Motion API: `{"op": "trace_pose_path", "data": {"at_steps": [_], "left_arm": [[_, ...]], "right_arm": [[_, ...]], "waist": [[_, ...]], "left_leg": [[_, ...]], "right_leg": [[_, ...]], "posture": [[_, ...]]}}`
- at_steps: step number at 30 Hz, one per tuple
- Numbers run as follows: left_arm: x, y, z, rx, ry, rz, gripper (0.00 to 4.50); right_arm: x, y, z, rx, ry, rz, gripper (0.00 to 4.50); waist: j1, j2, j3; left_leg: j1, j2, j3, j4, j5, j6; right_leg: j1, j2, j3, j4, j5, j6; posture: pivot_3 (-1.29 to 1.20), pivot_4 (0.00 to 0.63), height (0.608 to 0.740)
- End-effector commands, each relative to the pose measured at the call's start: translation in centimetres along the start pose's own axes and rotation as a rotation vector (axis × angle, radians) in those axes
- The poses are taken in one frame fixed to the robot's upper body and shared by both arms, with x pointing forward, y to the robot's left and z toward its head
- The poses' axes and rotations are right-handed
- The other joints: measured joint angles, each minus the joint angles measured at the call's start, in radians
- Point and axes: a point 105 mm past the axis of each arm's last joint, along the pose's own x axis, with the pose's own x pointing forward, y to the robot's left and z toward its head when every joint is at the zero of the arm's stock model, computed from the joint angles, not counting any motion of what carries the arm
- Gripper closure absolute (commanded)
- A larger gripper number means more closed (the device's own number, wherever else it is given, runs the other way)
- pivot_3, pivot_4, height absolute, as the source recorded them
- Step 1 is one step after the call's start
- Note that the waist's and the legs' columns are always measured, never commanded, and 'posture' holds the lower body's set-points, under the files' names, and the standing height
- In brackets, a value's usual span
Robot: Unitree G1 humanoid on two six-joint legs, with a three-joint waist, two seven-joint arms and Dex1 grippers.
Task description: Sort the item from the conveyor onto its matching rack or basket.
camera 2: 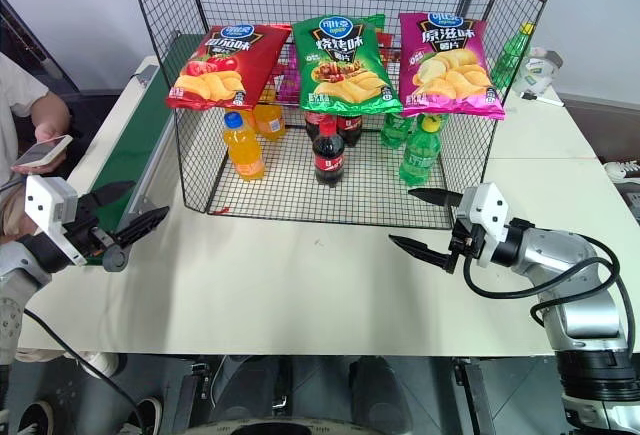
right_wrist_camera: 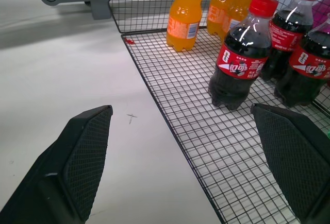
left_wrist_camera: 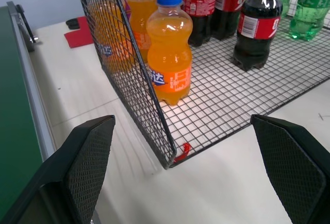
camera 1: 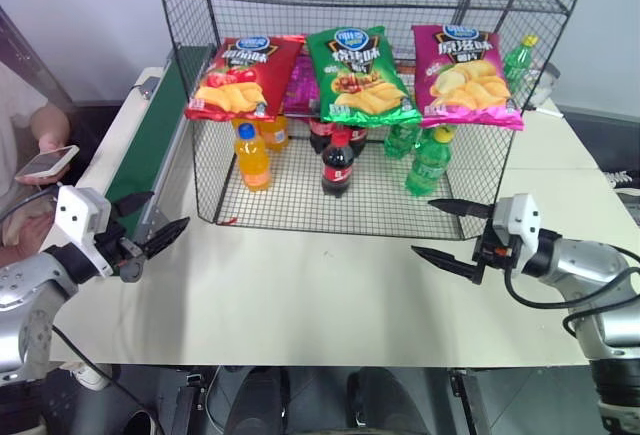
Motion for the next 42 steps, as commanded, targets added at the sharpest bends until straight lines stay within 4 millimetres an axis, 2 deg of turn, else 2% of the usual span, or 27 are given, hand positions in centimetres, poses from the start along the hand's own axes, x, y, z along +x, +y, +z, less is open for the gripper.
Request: {"op": "trace_pose_path", "data": {"at_steps": [1,42], "left_arm": [[-0.02,0.25,1.11,0.036,-0.033,0.007,0.0],[-0.1,0.25,0.89,0.047,-0.026,0.021,0.0]], "right_arm": [[-0.2,-0.26,0.68,-0.041,-0.012,-0.004,0.03],[0.24,-0.32,0.24,-0.055,-0.002,0.01,0.03]], "waist": [[0.0,0.0,0.0],[0.0,0.0,0.0]], "left_leg": [[0.0,0.0,0.0,0.0,0.0,0.0],[0.0,0.0,0.0,0.001,0.0,0.0]], "right_leg": [[0.0,0.0,0.0,0.0,0.0,0.0],[0.0,0.0,0.0,0.002,0.0,0.0]], "posture": [[0.0,0.15,0.739],[0.0,0.15,0.739]]}}
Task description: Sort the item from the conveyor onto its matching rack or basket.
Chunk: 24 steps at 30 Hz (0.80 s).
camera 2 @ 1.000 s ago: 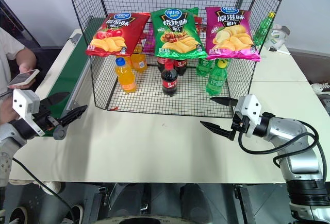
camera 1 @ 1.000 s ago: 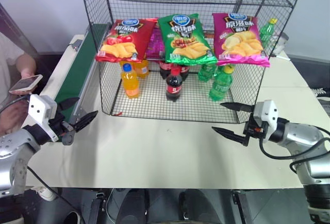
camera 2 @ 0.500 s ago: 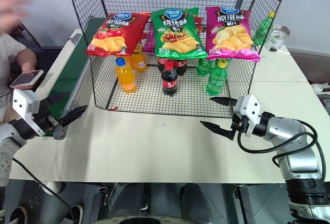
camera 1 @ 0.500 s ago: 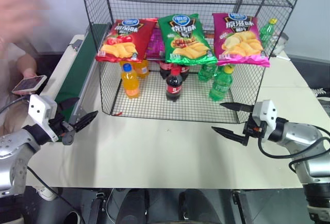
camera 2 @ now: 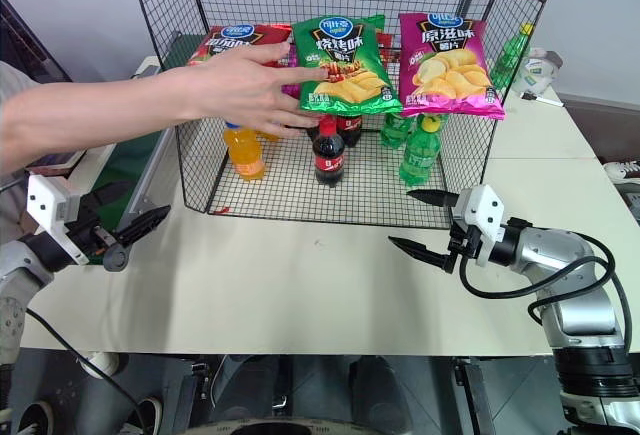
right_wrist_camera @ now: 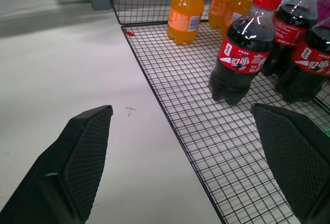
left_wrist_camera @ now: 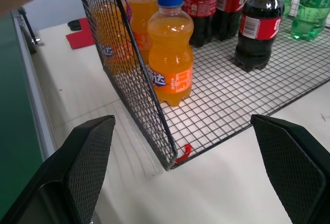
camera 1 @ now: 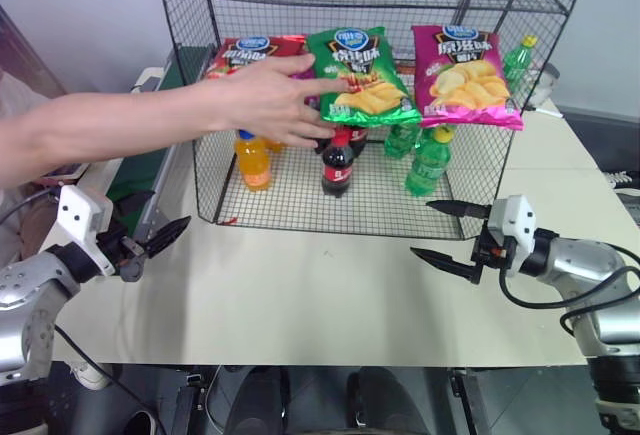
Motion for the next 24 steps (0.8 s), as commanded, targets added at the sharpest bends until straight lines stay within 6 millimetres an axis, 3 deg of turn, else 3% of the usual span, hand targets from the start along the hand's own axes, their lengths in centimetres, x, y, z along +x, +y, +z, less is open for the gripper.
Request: {"op": "trace_pose_path", "data": {"at_steps": [1,24], "left_arm": [[-0.22,0.23,1.05,0.042,-0.031,0.011,0.0],[-0.06,-0.54,0.52,0.018,-0.03,0.006,0.0]], "right_arm": [[0.12,-0.18,0.84,-0.042,-0.029,0.004,0.03],[0.33,-0.19,0.42,-0.052,-0.025,0.016,0.03]], "waist": [[0.0,0.0,0.0],[0.0,0.0,0.0]], "left_leg": [[0.0,0.0,0.0,0.0,0.0,0.0],[0.0,0.0,0.0,0.0,0.0,0.0]], "right_leg": [[0.0,0.0,0.0,0.0,0.0,0.0],[0.0,0.0,0.0,0.0,0.0,0.0]], "posture": [[0.0,0.15,0.739],[0.0,0.15,0.739]]}}
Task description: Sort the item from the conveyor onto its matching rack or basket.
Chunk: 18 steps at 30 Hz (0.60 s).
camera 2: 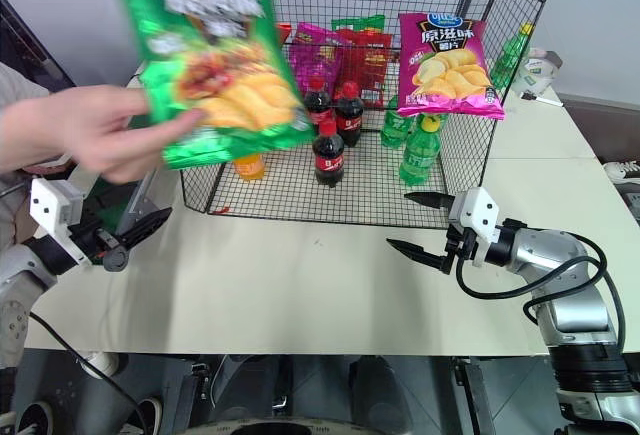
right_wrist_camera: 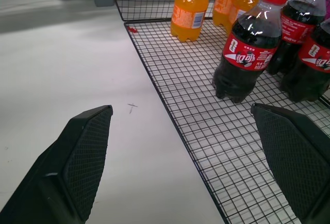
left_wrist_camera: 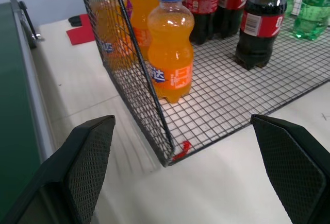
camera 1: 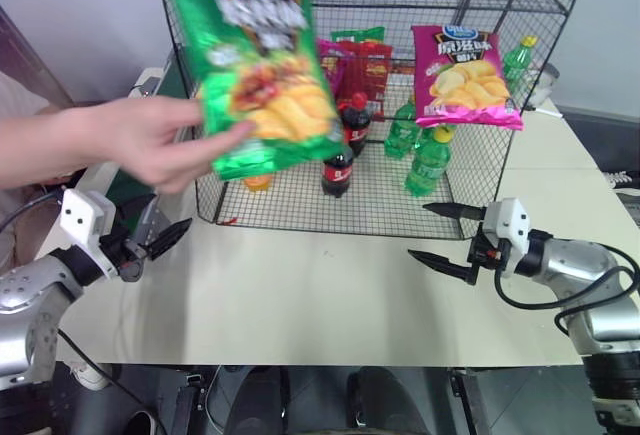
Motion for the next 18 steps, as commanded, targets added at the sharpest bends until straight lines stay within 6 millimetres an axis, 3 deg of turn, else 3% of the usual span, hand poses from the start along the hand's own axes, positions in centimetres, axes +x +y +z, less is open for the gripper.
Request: {"op": "trace_pose_path", "data": {"at_steps": [1,18], "left_arm": [[-0.03,-0.07,1.12,0.039,-0.031,-0.002,0.0],[0.37,0.2,1.4,0.065,-0.042,-0.003,0.0]], "right_arm": [[-0.09,-0.42,0.95,-0.043,-0.024,-0.006,0.03],[0.25,-0.73,0.84,-0.05,-0.025,-0.003,0.03]], "waist": [[0.0,0.0,0.0],[0.0,0.0,0.0]], "left_leg": [[0.0,0.0,0.0,0.0,0.0,0.0],[0.0,0.0,0.0,0.0,0.0,0.0]], "right_leg": [[0.0,0.0,0.0,0.0,0.0,0.0],[0.0,0.0,0.0,0.0,0.0,0.0]], "posture": [[0.0,0.15,0.739],[0.0,0.15,0.739]]}}
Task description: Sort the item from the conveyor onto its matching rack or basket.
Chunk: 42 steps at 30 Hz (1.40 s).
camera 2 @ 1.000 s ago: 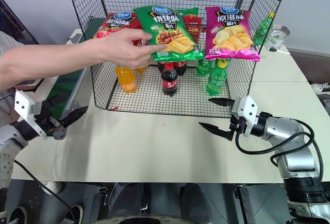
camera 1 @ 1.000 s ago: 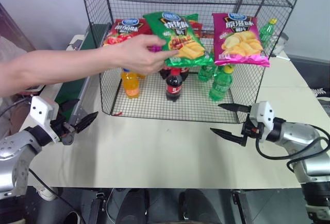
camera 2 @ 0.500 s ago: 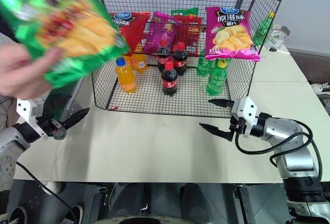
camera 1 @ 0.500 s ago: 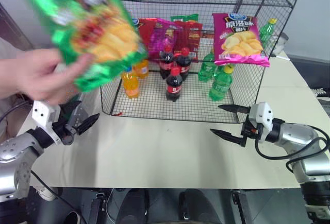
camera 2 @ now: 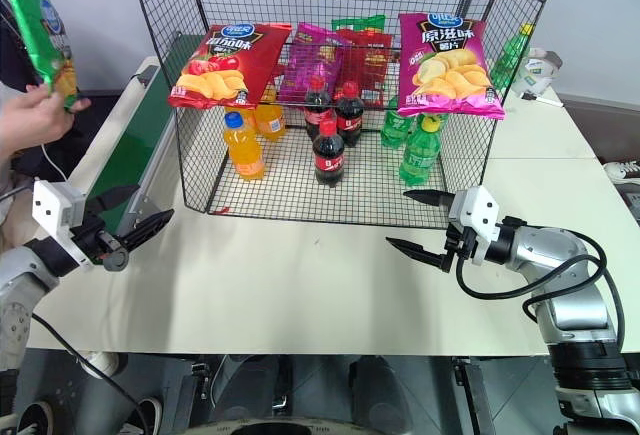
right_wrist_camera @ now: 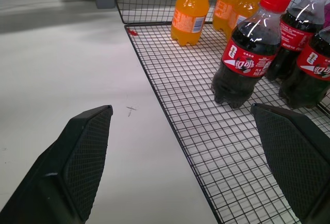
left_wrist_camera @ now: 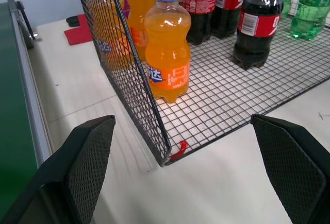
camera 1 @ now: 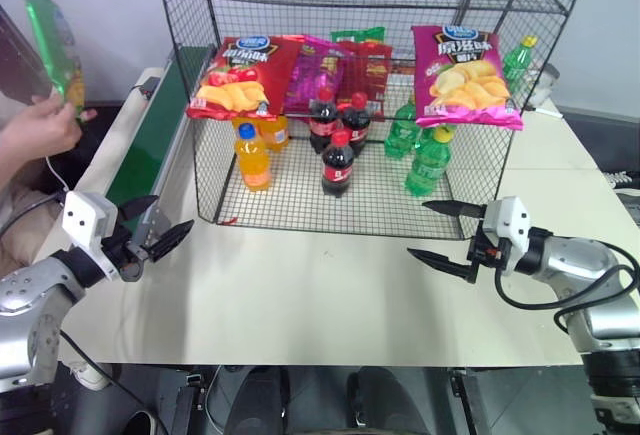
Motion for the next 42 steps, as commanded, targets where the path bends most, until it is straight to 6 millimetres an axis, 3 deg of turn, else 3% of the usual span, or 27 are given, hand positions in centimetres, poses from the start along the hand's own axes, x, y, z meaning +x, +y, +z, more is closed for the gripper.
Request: {"op": "trace_pose_path", "data": {"at_steps": [1,42], "left_arm": [[0.29,0.34,1.37,0.051,-0.044,0.007,0.0],[0.63,-0.23,0.88,0.039,-0.01,-0.014,0.0]], "right_arm": [[0.32,-0.45,0.79,-0.04,-0.021,0.002,0.03],[0.69,0.06,0.83,-0.054,-0.018,0.019,0.03]], "waist": [[0.0,0.0,0.0],[0.0,0.0,0.0]], "left_leg": [[0.0,0.0,0.0,0.0,0.0,0.0],[0.0,0.0,0.0,0.0,0.0,0.0]], "right_leg": [[0.0,0.0,0.0,0.0,0.0,0.0],[0.0,0.0,0.0,0.001,0.0,0.0]], "posture": [[0.0,0.15,0.739],[0.0,0.15,0.739]]}}
